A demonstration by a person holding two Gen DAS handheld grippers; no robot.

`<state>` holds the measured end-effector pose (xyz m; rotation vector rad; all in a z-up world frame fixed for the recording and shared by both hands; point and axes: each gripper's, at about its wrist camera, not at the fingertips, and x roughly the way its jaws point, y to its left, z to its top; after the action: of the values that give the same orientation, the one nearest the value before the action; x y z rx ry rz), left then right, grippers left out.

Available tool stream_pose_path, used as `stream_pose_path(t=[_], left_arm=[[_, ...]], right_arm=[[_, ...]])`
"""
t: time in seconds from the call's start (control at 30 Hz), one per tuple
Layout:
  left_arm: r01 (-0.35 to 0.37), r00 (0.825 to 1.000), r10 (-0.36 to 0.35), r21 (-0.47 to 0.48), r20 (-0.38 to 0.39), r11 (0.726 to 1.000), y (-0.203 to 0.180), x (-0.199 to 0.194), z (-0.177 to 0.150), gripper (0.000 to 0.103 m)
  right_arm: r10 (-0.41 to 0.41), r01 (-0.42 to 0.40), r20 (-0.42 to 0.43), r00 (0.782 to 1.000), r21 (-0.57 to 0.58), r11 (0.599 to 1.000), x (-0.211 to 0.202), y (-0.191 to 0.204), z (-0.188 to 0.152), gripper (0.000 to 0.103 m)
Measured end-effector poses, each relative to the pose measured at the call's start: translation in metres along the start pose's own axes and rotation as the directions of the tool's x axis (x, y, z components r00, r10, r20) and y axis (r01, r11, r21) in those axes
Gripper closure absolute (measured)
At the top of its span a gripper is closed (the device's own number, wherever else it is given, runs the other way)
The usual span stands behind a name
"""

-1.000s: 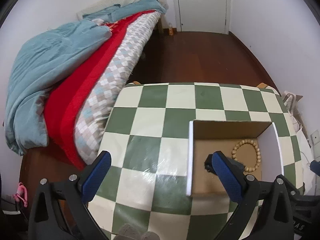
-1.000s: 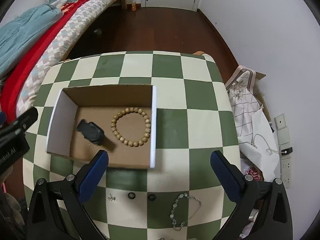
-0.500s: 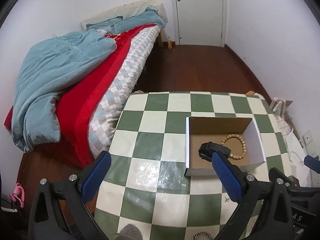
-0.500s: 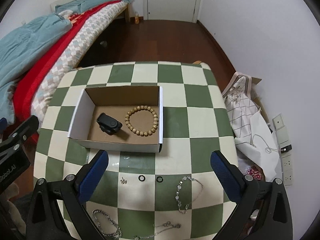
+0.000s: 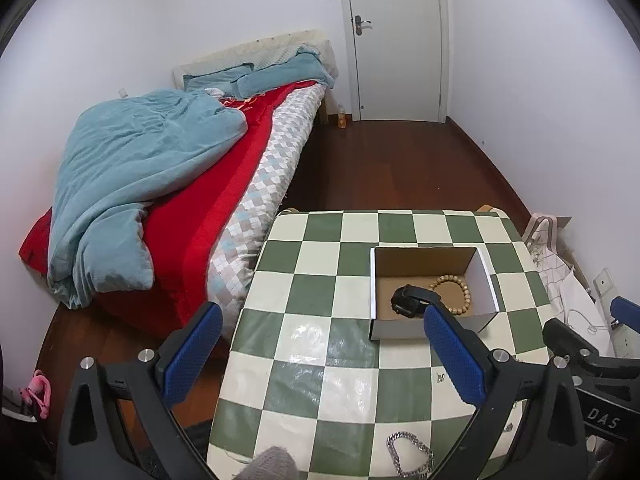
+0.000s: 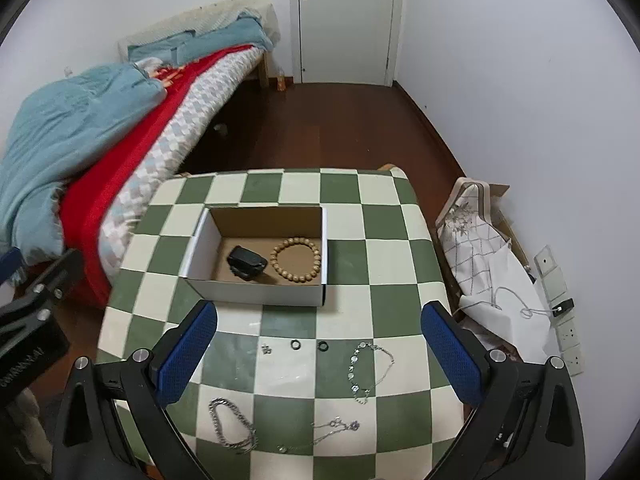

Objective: Organize jewelry
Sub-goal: 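Withdraw both tools from the box toward the remaining jewelry, then grasp the thick silver chain with the left tool while the right tool grasps a thin silver chain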

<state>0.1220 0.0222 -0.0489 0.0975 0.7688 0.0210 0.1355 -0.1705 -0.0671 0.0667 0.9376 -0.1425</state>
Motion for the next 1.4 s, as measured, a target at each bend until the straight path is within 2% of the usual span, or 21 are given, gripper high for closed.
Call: stream_pose_path(t=[0.1,0.2,0.33,0.37,0.4,0.43,0.47,0.53,0.63,0.7,0.73,0.77,0.83,0.93,1.0,1.07,1.13,1.23,1.3,1.37,1.4], left_arm=[[-0.01,1.0,0.01,0.0,-0.008,1.0,0.002,-0.003,-0.008,0.0],[-0.046,0.998,0.047,0.012,-0.04,0.999,0.003,0.003,-0.025,0.0],[-0.049,0.985,0.049,0.007,-0.163,0.999,-0.002,0.03,-0.061,0.0],[-0.039,0.978,0.04,0.006,-0.204,0.999,-0.005,0.038,-0.073,0.0],[-0.021,0.969,0.023,0.009,-0.247,1.0,-0.01,0.049,-0.086,0.0],[-0.004,0.958,0.007,0.011,-0.285,1.0,-0.014,0.058,-0.095,0.001],[0.016,0.94,-0.01,0.013,-0.342,1.0,-0.02,0.072,-0.11,0.001],[0.051,0.913,-0.045,0.004,-0.404,0.999,-0.028,0.09,-0.128,0.002],[0.1,0.866,-0.091,-0.006,-0.491,0.995,-0.044,0.115,-0.155,0.018],[0.115,0.848,-0.091,0.015,-0.522,0.993,-0.055,0.126,-0.165,0.025],[0.121,0.846,-0.088,0.027,-0.527,0.992,-0.06,0.129,-0.169,0.025],[0.124,0.862,-0.095,0.027,-0.498,0.992,-0.064,0.127,-0.168,0.026],[0.141,0.866,-0.097,0.054,-0.491,0.989,-0.073,0.126,-0.17,0.027],[0.182,0.876,-0.124,0.08,-0.465,0.98,-0.084,0.121,-0.173,0.043],[0.212,0.88,-0.152,0.086,-0.45,0.973,-0.089,0.117,-0.175,0.079],[0.221,0.88,-0.151,0.107,-0.45,0.969,-0.095,0.116,-0.175,0.097],[0.22,0.882,-0.148,0.113,-0.448,0.969,-0.096,0.115,-0.177,0.097],[0.21,0.885,-0.15,0.092,-0.441,0.973,-0.09,0.114,-0.177,0.097],[0.209,0.885,-0.156,0.074,-0.439,0.975,-0.087,0.112,-0.18,0.097],[0.212,0.887,-0.162,0.069,-0.431,0.975,-0.083,0.107,-0.176,0.097],[0.214,0.888,-0.166,0.066,-0.43,0.975,-0.076,0.11,-0.166,0.097]], right_arm=[[0.022,-0.022,-0.002,1.0,0.018,1.0,-0.01,-0.002,-0.006,0.0],[0.052,-0.049,-0.049,0.997,0.062,0.997,-0.006,-0.012,-0.019,0.0],[0.015,0.003,-0.152,0.988,0.12,0.993,0.021,-0.035,-0.049,0.001],[0.014,0.011,-0.18,0.984,0.138,0.99,0.03,-0.041,-0.06,0.005],[0.022,0.01,-0.201,0.979,0.157,0.988,0.037,-0.047,-0.069,0.01],[0.029,0.011,-0.232,0.972,0.173,0.985,0.047,-0.054,-0.08,0.026],[0.029,0.02,-0.264,0.964,0.18,0.983,0.056,-0.059,-0.089,0.039],[0.037,0.028,-0.315,0.948,0.2,0.979,0.07,-0.068,-0.105,0.043],[0.026,0.052,-0.356,0.934,0.208,0.977,0.086,-0.079,-0.125,0.044],[0.025,0.065,-0.373,0.927,0.227,0.972,0.093,-0.085,-0.134,0.044],[0.028,0.071,-0.383,0.923,0.24,0.968,0.096,-0.09,-0.14,0.043],[0.032,0.074,-0.392,0.92,0.252,0.965,0.099,-0.092,-0.143,0.043],[0.049,0.071,-0.401,0.915,0.278,0.958,0.105,-0.098,-0.149,0.043],[0.07,0.061,-0.411,0.909,0.296,0.953,0.115,-0.1,-0.156,0.043],[0.075,0.058,-0.42,0.905,0.296,0.953,0.122,-0.099,-0.16,0.043],[0.083,0.047,-0.42,0.903,0.29,0.956,0.127,-0.095,-0.165,0.043],[0.067,0.052,-0.422,0.904,0.264,0.963,0.131,-0.088,-0.168,0.043],[-0.008,0.078,-0.392,0.92,0.165,0.983,0.131,-0.069,-0.169,0.044],[-0.036,0.079,-0.367,0.93,0.105,0.991,0.129,-0.056,-0.17,0.06],[-0.032,0.063,-0.348,0.937,0.08,0.995,0.127,-0.047,-0.17,0.096],[-0.029,0.058,-0.348,0.937,0.075,0.995,0.127,-0.044,-0.169,0.097]])
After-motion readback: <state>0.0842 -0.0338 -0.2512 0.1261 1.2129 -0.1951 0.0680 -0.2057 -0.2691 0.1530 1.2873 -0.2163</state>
